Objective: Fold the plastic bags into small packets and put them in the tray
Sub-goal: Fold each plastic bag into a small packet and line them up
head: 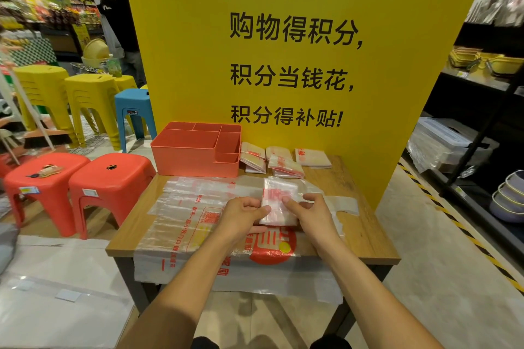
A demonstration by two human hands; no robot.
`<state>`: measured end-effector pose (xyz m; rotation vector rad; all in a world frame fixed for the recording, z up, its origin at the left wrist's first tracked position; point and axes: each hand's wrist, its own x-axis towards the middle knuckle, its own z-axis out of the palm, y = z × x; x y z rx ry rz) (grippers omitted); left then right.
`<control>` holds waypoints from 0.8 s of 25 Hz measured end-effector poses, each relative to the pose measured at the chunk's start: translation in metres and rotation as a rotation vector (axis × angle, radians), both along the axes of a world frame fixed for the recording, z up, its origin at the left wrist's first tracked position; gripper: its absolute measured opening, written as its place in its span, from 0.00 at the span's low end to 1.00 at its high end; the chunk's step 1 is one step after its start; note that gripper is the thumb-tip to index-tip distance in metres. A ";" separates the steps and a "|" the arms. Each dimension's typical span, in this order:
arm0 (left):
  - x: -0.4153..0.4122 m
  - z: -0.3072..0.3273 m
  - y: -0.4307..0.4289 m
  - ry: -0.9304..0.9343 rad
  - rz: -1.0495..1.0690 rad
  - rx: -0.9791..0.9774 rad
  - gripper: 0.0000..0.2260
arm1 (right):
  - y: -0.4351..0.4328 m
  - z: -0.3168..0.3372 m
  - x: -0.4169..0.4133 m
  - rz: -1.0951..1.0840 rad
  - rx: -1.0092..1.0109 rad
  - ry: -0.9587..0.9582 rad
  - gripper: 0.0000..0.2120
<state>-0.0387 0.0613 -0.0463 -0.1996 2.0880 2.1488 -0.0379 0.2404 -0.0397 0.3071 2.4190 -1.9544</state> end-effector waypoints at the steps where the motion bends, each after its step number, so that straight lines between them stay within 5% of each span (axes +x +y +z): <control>1: 0.000 0.000 -0.001 0.002 -0.015 0.001 0.09 | -0.002 0.002 -0.001 -0.026 0.008 -0.010 0.34; 4: 0.003 0.003 -0.004 0.020 -0.090 -0.051 0.07 | -0.006 0.002 -0.008 -0.084 -0.068 0.042 0.34; 9: 0.002 0.006 -0.007 -0.008 -0.153 -0.039 0.10 | -0.009 0.001 -0.017 0.011 -0.126 0.063 0.08; 16: -0.003 0.000 -0.003 0.029 -0.049 -0.031 0.08 | -0.018 -0.006 -0.020 0.058 -0.120 0.005 0.06; 20: -0.004 -0.001 -0.006 -0.016 0.001 0.018 0.06 | -0.028 -0.005 -0.017 0.001 0.166 0.162 0.14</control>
